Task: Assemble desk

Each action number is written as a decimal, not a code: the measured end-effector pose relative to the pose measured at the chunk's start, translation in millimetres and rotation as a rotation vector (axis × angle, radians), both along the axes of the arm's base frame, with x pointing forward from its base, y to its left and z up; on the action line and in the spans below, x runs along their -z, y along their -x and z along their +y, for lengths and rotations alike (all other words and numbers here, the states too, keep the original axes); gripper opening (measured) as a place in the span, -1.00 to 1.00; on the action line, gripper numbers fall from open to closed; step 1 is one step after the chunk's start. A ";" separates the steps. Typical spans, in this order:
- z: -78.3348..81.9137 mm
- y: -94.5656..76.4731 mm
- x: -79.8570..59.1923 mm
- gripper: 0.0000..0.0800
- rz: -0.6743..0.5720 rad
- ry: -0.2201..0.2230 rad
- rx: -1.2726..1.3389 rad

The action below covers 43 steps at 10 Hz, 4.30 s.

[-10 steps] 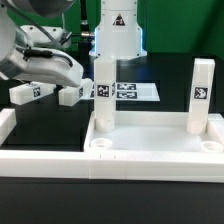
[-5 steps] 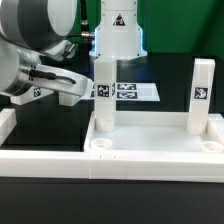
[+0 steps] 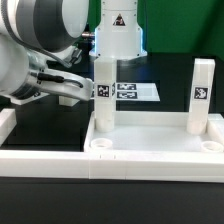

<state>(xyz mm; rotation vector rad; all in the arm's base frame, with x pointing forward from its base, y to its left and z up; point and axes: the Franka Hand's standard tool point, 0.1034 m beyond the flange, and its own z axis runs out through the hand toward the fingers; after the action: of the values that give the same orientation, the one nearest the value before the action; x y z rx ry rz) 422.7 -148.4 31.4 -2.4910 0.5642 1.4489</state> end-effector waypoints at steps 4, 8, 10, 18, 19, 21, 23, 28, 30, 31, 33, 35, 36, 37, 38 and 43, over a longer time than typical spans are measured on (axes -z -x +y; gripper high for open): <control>4.2 7.6 5.5 0.62 -0.048 -0.077 -0.050; 5.5 9.8 10.4 0.62 -0.049 -0.068 -0.051; 13.6 16.2 15.2 0.62 -0.036 -0.071 -0.058; 20.4 24.5 22.0 -0.29 -0.022 -0.078 -0.060; 20.4 24.4 22.1 -0.28 -0.022 -0.078 -0.060; 18.8 24.5 21.9 -0.28 -0.024 -0.080 -0.061; 13.8 20.9 18.9 -0.28 -0.038 -0.090 -0.069; 4.3 -21.1 -37.7 -0.27 -0.101 -0.102 -0.120; 3.7 -31.3 -47.5 -0.27 -0.118 -0.096 -0.135; 2.4 -30.2 -45.8 -0.27 -0.118 -0.094 -0.133; 2.3 -30.3 -45.6 -0.27 -0.119 -0.094 -0.132; 3.4 -39.7 -61.0 -0.27 -0.116 -0.103 -0.137; 1.8 -49.0 -73.3 -0.27 -0.122 -0.105 -0.136; 0.1 -54.4 -80.5 -0.27 -0.122 -0.092 -0.127; -1.6 -56.5 -75.7 -0.27 -0.141 -0.081 -0.131; -8.1 -79.2 -77.3 -0.27 -0.353 0.002 -0.149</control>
Offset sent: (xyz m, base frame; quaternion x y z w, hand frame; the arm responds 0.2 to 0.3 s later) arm -0.0089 0.0072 -0.0043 0.0452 0.0056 -0.1070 0.9932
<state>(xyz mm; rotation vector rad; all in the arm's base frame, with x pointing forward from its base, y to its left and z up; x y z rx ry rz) 502.0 -156.5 108.7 -2.7511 0.3187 1.0107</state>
